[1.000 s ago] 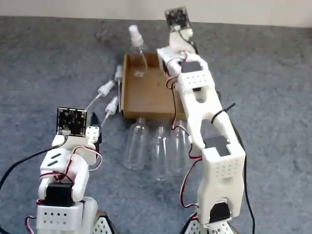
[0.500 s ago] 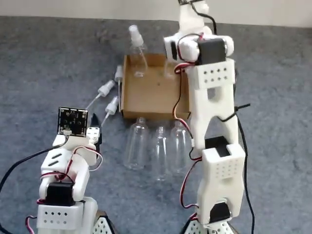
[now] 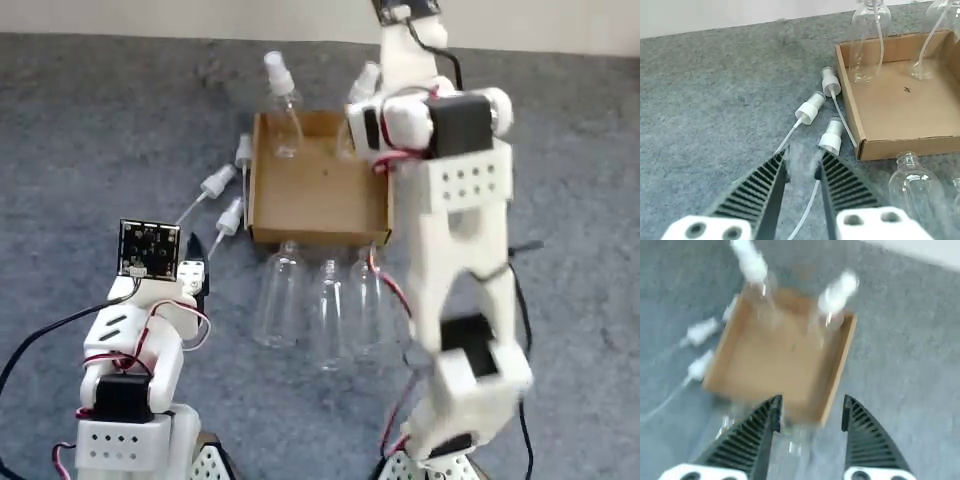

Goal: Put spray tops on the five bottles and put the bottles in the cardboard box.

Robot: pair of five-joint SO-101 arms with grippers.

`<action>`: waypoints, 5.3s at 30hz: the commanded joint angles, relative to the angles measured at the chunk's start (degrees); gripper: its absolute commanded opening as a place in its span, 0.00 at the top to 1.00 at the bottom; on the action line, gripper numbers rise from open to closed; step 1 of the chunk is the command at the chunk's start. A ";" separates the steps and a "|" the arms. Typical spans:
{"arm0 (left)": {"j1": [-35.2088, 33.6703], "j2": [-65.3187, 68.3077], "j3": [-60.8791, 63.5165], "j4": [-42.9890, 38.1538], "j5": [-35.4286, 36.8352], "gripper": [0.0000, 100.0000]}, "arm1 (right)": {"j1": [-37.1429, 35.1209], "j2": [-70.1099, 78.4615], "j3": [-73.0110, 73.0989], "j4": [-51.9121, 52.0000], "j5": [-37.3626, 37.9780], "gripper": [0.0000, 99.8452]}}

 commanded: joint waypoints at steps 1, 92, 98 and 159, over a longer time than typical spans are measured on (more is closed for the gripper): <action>-0.57 -0.40 -0.22 -1.49 -0.44 0.96 | -0.75 -17.19 29.93 -4.00 0.62 0.86; -3.38 152.57 -145.71 38.59 -23.03 0.84 | 35.21 -20.00 93.49 -47.16 24.00 0.93; -2.95 151.34 -161.01 48.88 -22.95 0.84 | 35.03 -20.00 93.58 -47.16 24.00 0.93; -12.88 87.25 -50.07 17.58 -27.25 0.99 | 34.68 -20.00 93.85 -47.43 24.00 0.92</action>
